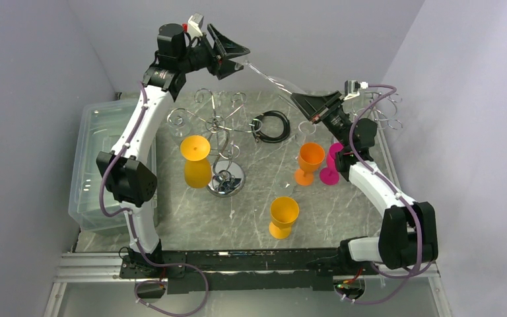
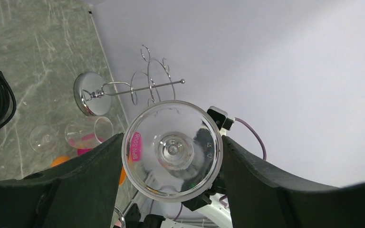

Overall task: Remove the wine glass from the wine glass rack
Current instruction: Place the wine glass at the center of the board.

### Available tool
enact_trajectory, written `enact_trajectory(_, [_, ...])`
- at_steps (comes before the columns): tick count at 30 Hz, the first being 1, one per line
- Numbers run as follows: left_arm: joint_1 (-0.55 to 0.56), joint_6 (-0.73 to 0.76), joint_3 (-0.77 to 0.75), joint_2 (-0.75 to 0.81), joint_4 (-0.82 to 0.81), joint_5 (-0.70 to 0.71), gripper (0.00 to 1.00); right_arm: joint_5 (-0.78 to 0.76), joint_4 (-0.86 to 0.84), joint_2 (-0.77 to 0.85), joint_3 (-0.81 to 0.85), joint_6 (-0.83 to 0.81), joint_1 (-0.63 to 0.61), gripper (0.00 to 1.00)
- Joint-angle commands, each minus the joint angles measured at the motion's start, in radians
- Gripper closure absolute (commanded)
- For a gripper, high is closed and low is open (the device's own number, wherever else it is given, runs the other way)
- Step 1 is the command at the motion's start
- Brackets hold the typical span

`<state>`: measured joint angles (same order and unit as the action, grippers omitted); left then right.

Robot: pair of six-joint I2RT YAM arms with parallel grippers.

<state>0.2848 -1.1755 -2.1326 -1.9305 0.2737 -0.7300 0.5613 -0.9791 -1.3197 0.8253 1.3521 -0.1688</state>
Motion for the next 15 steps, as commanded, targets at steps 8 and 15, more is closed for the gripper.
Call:
enact_trajectory(8, [0.006,0.069,-0.02,0.09,-0.077,-0.037,0.09,-0.082,0.1,0.114,0.055,-0.097,0.005,1.0])
enact_trajectory(15, [0.004,0.146,-0.04,0.107,-0.025,-0.002,0.01,-0.118,0.223,0.194,0.081,-0.168,0.005,1.0])
